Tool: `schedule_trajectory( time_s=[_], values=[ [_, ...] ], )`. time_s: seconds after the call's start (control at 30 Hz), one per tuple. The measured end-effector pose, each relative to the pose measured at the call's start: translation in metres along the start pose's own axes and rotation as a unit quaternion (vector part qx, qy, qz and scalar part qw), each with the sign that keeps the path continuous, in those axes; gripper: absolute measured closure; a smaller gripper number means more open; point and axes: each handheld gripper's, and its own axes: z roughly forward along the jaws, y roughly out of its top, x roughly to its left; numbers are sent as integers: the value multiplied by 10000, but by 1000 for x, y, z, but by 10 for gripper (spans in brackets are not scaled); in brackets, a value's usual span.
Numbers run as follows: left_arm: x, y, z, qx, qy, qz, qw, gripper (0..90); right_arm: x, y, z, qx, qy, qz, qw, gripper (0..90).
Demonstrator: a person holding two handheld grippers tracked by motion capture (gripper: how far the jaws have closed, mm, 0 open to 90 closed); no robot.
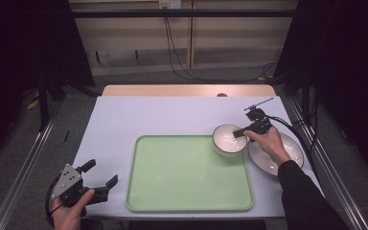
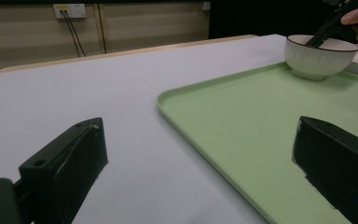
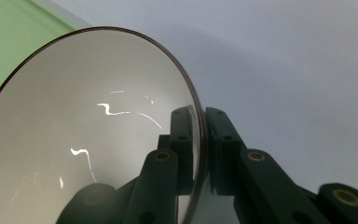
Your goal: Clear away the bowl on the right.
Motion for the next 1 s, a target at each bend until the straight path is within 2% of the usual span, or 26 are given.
schedule_trajectory(
  time_s=[0.23,0.43,0.47,1.0],
  values=[
    [0,0,0,6,-2,11,10000,29,1,-1,1,-8,-46,-96,9999,823],
    [0,0,0,-8,-10,0,10000,29,2,-2,1,-84,-14,-165,9998,769],
    [0,0,0,-2,-9,0,10000,29,3,-2,1,-91,32,-224,9997,747],
    [0,0,0,-23,-20,-23,10000,29,1,-1,-1,-414,-138,-304,9986,336]
  ],
)
